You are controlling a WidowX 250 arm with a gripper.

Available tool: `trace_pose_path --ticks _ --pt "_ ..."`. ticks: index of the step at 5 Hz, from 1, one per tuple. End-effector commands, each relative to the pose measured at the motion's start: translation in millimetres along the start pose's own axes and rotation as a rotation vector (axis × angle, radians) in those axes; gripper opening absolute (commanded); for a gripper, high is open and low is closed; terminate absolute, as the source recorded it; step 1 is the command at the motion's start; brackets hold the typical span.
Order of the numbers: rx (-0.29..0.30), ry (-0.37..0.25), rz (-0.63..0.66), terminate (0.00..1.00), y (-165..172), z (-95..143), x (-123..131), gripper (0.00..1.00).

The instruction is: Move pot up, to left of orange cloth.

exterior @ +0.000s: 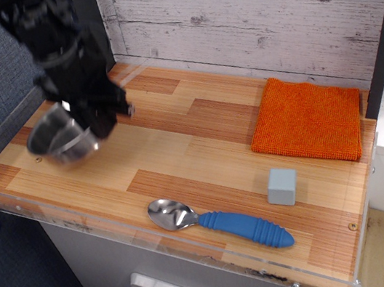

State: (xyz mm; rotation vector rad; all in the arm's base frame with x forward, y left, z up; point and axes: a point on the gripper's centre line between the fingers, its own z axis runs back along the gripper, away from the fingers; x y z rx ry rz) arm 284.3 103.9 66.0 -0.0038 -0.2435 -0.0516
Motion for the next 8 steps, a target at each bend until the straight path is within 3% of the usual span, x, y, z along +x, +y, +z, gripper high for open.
trace_pose_path --ticks 1,3,6,7,8 --pt "0.008 -0.080 -0.070 0.00 1.7 16.5 48.8 0.00" --pt "-0.022 -0.035 -0.187 0.00 -6.9 -4.6 73.7 0.00" --pt "-0.068 0.041 -0.206 0.00 -25.7 -32.0 76.6 0.00" --pt "-0.055 0.010 -0.150 0.00 -24.2 -29.5 74.5 1.00" --pt "-0.065 0.012 -0.131 0.00 -24.1 -30.5 70.8 1.00"
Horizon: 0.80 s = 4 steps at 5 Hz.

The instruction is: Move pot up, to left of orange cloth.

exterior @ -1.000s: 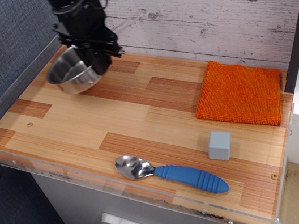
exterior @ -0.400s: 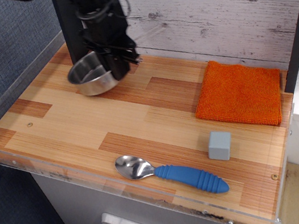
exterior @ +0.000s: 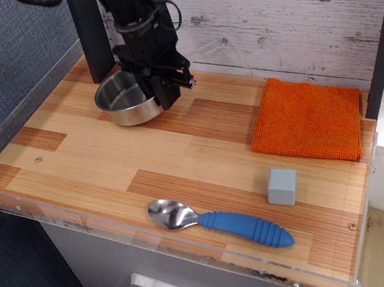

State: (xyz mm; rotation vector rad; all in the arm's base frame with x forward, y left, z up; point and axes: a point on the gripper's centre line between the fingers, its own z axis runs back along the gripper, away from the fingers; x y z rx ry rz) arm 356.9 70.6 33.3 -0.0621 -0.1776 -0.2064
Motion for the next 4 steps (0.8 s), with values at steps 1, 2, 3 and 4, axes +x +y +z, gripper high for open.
trace_pose_path --ticks 1,2,3,4 --pt "0.021 -0.055 0.019 0.00 3.8 20.6 2.6 1.00" --pt "0.022 -0.063 0.027 0.00 4.2 22.2 1.2 1.00" --pt "0.018 -0.070 0.036 0.00 5.9 24.4 -0.6 1.00" --pt "0.021 -0.080 0.039 0.00 8.9 28.2 -3.3 1.00"
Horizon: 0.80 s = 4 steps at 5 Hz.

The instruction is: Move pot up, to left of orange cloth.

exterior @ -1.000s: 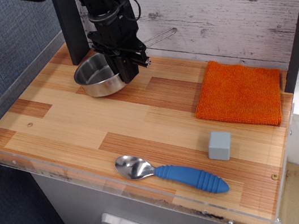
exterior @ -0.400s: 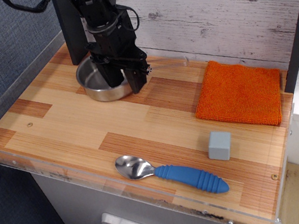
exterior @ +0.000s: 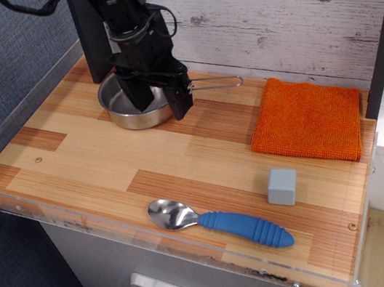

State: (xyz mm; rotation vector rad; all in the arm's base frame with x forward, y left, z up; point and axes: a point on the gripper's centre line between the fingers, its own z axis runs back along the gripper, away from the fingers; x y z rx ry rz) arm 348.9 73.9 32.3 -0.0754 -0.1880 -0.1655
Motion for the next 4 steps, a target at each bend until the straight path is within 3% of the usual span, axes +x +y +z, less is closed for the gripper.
trace_pose_path --ticks 1,4 --pt "0.005 -0.086 0.010 0.00 9.1 36.3 3.6 1.00" --pt "-0.017 -0.225 0.027 0.00 0.1 116.7 3.0 1.00"
